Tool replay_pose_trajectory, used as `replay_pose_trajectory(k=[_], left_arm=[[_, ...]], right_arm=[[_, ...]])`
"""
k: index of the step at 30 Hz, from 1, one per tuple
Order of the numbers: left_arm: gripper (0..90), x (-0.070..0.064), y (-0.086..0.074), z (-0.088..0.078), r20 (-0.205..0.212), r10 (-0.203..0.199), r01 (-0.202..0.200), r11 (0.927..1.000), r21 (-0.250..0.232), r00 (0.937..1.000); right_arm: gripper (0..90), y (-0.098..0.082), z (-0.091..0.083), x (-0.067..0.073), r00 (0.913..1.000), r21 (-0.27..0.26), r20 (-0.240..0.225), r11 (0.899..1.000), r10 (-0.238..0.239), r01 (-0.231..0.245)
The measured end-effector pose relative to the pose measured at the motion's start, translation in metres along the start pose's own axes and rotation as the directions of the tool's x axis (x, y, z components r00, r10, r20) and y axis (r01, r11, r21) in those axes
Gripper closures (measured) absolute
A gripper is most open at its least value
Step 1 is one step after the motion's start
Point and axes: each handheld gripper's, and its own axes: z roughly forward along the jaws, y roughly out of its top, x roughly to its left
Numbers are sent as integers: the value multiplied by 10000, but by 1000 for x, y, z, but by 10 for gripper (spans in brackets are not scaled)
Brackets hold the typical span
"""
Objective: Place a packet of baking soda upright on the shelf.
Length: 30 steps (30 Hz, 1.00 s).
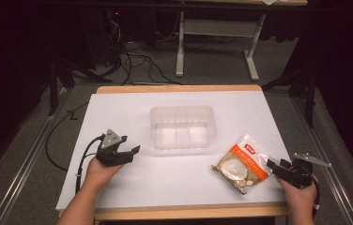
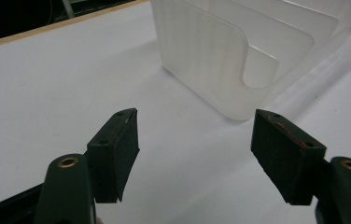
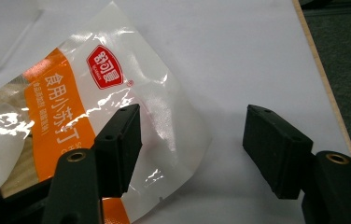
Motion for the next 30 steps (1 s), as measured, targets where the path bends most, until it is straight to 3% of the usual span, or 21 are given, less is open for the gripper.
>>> replay_pose_trajectory(k=[12,16,21,30], left_arm=[[325,-2,1,3,64,49,-49,10000,43,10000],[325,-2,2,4,72,76,-77,10000,62,9999],[325,-2,2,4,80,94,-95,9999,65,9999],[325,-3,1,4,81,171,-172,9998,123,9998]], right_arm=[[467,-2,0,6,9971,88,-754,9999,-115,122],[544,0,-4,15,9932,-188,-1046,9986,-506,488],[631,1,-8,21,9910,-381,-1142,9971,-700,660],[636,0,-2,17,9925,-5,-1089,9984,-556,559]])
